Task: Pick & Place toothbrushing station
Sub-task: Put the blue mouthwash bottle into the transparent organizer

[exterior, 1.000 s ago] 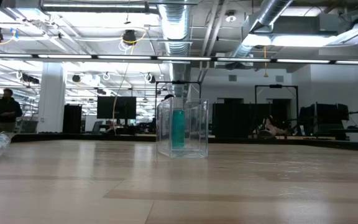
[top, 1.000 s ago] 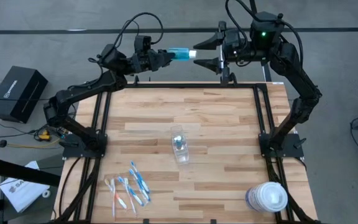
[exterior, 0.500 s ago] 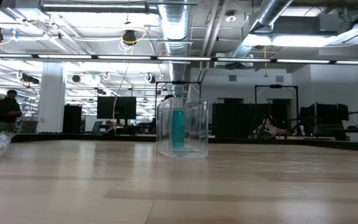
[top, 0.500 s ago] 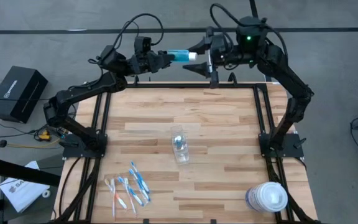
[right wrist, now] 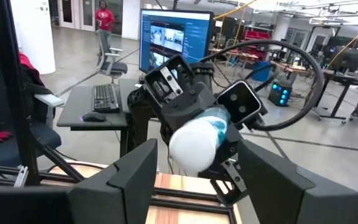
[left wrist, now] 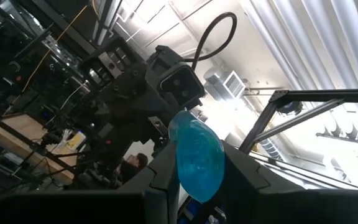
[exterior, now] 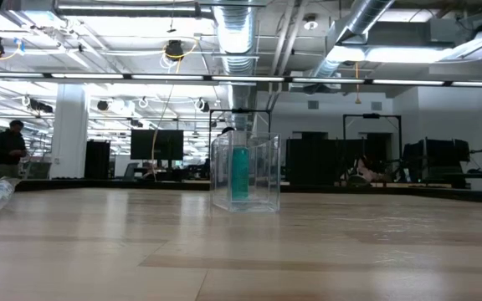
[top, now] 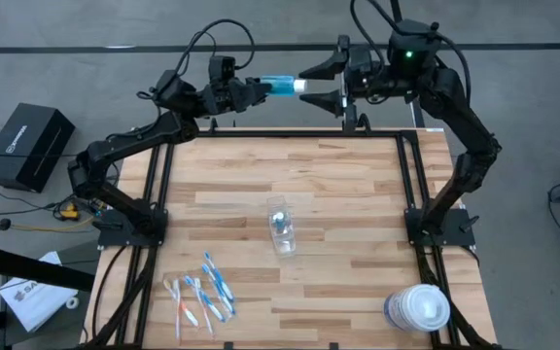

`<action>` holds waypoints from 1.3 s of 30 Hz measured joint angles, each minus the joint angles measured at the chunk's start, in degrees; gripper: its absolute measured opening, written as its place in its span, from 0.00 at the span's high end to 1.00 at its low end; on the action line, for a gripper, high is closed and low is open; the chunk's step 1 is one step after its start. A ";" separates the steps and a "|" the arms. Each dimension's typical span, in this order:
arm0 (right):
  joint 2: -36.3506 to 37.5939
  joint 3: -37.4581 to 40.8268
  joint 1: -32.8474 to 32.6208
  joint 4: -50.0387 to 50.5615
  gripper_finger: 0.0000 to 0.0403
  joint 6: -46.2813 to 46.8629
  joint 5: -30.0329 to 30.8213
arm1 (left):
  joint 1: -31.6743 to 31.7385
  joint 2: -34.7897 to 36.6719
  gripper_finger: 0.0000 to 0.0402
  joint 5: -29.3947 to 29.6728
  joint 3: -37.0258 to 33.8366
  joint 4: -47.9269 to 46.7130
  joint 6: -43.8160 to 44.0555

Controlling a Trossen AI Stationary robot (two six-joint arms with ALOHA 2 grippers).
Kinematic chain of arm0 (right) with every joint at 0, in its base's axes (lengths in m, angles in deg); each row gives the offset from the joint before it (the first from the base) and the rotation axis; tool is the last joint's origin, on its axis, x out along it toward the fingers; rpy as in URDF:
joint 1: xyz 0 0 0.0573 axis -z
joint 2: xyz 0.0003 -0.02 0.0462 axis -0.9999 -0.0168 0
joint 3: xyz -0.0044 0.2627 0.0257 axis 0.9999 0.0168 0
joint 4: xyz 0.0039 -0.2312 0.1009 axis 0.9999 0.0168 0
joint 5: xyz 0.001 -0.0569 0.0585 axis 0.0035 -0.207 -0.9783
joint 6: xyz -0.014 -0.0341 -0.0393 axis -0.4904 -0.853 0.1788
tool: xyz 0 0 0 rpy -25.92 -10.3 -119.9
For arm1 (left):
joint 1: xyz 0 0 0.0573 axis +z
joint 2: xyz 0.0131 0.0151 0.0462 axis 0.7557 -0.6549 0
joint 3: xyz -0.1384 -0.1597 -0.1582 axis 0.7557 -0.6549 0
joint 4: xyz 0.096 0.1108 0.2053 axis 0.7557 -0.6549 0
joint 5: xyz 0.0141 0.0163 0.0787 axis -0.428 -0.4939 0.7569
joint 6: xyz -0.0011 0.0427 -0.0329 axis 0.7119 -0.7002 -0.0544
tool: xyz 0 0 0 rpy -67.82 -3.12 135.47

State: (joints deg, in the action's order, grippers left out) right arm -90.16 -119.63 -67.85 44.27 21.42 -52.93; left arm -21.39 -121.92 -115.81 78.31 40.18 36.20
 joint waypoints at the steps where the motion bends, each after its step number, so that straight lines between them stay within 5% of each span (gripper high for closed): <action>1: -0.14 0.00 -0.26 0.04 0.47 -0.16 0.01 | 0.00 0.00 0.82 -0.06 0.00 0.08 0.02; 29: -0.85 0.04 -0.54 -2.88 0.63 0.29 -0.06 | -0.09 0.00 0.82 -0.03 0.00 0.77 0.17; 39: -0.85 0.04 -0.45 -3.79 0.79 -0.14 0.70 | -0.09 0.00 0.82 0.37 0.02 0.88 0.07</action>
State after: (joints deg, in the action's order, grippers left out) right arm -91.00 -119.59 -68.30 40.48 21.27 -52.22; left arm -21.47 -121.92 -115.45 78.33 41.06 36.27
